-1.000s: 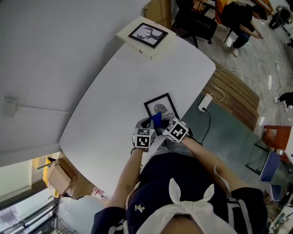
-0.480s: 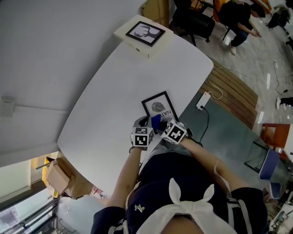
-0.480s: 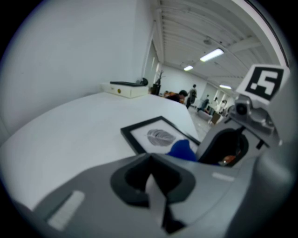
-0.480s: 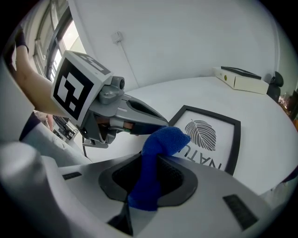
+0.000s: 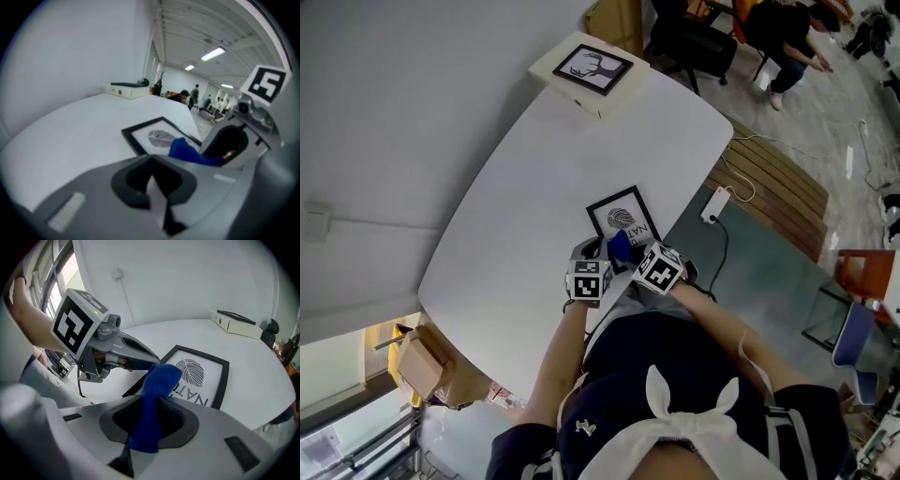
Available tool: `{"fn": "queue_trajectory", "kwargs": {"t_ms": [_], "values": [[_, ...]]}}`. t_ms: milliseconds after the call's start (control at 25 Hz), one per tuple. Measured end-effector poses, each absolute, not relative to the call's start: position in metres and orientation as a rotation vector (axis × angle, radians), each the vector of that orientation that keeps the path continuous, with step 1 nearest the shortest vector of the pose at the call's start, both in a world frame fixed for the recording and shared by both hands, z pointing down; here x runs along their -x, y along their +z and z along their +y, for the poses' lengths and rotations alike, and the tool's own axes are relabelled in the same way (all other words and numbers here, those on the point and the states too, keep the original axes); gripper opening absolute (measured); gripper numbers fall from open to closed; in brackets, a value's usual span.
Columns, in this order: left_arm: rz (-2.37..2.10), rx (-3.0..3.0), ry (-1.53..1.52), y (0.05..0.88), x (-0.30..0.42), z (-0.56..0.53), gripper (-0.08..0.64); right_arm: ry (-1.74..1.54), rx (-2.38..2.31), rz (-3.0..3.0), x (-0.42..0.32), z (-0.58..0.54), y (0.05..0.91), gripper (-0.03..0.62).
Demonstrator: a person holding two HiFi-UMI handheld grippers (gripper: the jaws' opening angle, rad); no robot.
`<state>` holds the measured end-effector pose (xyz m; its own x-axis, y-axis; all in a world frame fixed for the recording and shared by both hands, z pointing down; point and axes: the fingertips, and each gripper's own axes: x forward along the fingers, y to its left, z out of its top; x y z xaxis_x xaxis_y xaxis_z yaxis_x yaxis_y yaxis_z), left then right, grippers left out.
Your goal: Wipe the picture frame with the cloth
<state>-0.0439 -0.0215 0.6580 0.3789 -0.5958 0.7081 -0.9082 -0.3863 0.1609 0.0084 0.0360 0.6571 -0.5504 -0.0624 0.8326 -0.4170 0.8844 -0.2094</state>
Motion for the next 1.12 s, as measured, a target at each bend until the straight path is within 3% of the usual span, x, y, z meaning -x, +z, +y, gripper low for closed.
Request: {"fn": "queue_trajectory", "kwargs": {"t_ms": [1120], "values": [[-1.311,-2.11,0.77,0.656,0.044,-0.021,0.005,0.575,-0.649,-2.135,-0.064,0.007,0.66,0.092]]}}
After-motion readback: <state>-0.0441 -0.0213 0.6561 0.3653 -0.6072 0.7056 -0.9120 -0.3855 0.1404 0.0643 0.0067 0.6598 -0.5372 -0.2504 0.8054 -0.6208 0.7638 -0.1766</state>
